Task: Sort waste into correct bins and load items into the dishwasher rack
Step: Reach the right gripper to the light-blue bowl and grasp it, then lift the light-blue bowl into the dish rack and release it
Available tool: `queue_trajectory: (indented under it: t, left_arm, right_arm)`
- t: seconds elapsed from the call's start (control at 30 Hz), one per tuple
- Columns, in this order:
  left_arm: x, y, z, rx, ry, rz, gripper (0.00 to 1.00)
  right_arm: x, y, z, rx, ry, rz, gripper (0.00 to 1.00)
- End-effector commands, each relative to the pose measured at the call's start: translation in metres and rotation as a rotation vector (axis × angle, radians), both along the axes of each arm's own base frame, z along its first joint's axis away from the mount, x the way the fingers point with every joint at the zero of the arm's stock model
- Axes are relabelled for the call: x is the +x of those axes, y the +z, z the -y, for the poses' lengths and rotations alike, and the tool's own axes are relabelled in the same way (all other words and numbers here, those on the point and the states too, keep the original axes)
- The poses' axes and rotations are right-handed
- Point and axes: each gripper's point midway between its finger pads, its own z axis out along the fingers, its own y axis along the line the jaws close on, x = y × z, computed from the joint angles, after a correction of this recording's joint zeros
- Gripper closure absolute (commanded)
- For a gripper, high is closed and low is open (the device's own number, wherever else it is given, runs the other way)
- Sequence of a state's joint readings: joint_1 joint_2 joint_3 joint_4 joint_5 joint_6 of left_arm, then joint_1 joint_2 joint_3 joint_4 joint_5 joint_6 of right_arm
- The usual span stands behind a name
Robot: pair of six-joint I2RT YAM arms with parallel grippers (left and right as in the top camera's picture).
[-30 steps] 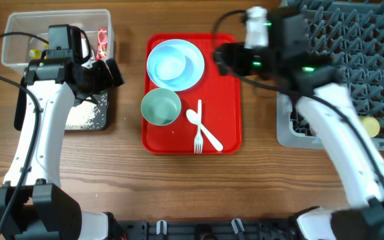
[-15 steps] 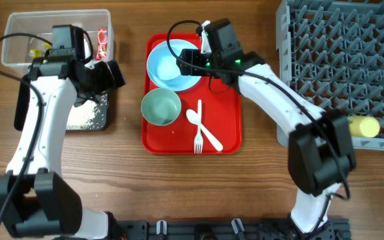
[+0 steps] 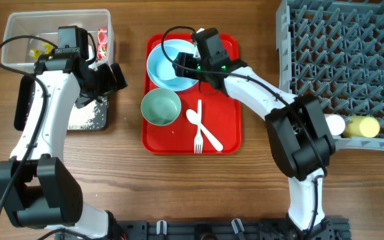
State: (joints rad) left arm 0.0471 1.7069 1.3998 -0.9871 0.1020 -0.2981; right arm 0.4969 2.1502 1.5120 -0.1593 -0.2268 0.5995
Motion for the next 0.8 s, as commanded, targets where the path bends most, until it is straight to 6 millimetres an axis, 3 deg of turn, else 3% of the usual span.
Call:
queue_trajectory:
  t: [0.0, 0.2, 0.53, 0.67, 0.77]
  left_arm:
    - [0.001, -0.001, -0.002, 0.007, 0.002, -0.003, 0.00]
    - [0.001, -0.001, -0.003, 0.010, 0.003, -0.004, 0.00]
    - [0.000, -0.002, -0.003, 0.010, 0.003, -0.007, 0.00]
    - [0.000, -0.002, -0.003, 0.010, 0.003, -0.007, 0.00]
    - [0.000, -0.002, -0.003, 0.010, 0.003, -0.007, 0.00]
  right_arm:
    - [0.006, -0.013, 0.000, -0.004, -0.044, -0.012, 0.41]
    - [0.004, -0.035, 0.000, -0.013, -0.057, -0.051, 0.61]
    - [0.004, -0.038, 0.007, -0.047, -0.040, -0.048, 0.90]
    - [0.004, -0.030, 0.020, -0.094, -0.021, -0.034, 0.96]
    - [0.007, -0.003, 0.043, -0.167, -0.031, 0.017, 0.96]
